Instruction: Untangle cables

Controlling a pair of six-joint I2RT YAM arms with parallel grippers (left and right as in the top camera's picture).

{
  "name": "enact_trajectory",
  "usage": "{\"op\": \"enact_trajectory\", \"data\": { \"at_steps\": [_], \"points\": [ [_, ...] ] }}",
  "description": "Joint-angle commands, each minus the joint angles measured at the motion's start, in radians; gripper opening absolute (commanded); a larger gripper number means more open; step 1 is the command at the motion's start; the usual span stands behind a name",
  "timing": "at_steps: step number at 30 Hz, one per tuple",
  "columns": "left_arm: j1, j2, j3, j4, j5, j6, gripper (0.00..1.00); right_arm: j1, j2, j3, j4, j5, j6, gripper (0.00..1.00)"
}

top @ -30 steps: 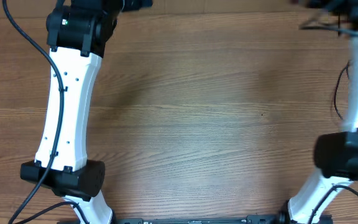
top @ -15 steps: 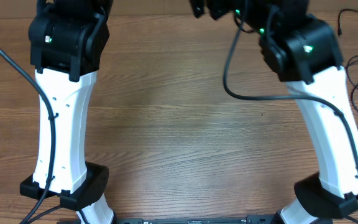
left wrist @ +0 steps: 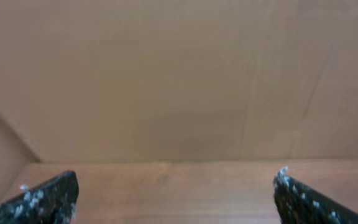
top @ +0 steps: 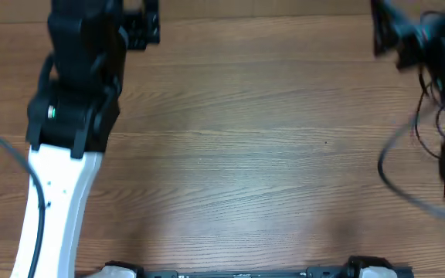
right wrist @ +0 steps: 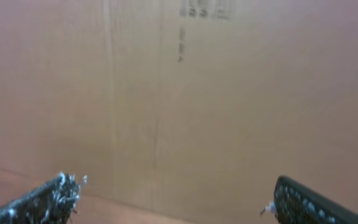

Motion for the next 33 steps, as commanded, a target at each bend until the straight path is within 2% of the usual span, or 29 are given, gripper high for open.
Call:
{"op": "enact_trajectory", "data": {
  "at_steps": [1,5,11,16,20,22,28,33],
  "points": [
    [0.003,-0.144,-0.23,0.1,0.015,0.019,1.0,-0.075,-0.203,-0.299,0.17,-0.153,0.1,1.0],
    [0.003,-0.262,-0.397,0.216,0.076,0.019,1.0,-0.111,-0.39,-0.488,0.362,-0.145,0.148,1.0],
    [0.003,-0.371,-0.544,0.343,0.085,0.018,1.0,-0.135,-0.513,-0.507,0.395,-0.136,0.165,1.0],
    [0.003,-0.38,-0.562,0.377,0.085,0.018,1.0,-0.135,-0.516,-0.507,0.472,0.074,0.183,1.0],
    [0.003,-0.38,-0.562,0.383,0.085,0.018,1.0,-0.135,-0.474,-0.524,0.397,0.138,0.375,1.0],
    [0.003,-0.38,-0.562,0.388,0.085,0.018,1.0,-0.135,-0.434,-0.565,0.344,0.135,0.426,1.0],
    [0.003,-0.378,-0.562,0.389,0.088,0.018,1.0,-0.134,-0.352,-0.792,0.402,0.038,0.415,1.0],
    [0.003,-0.378,-0.562,0.39,0.09,0.019,1.0,-0.134,-0.368,-0.987,0.508,-0.12,0.278,1.0]
  ]
}}
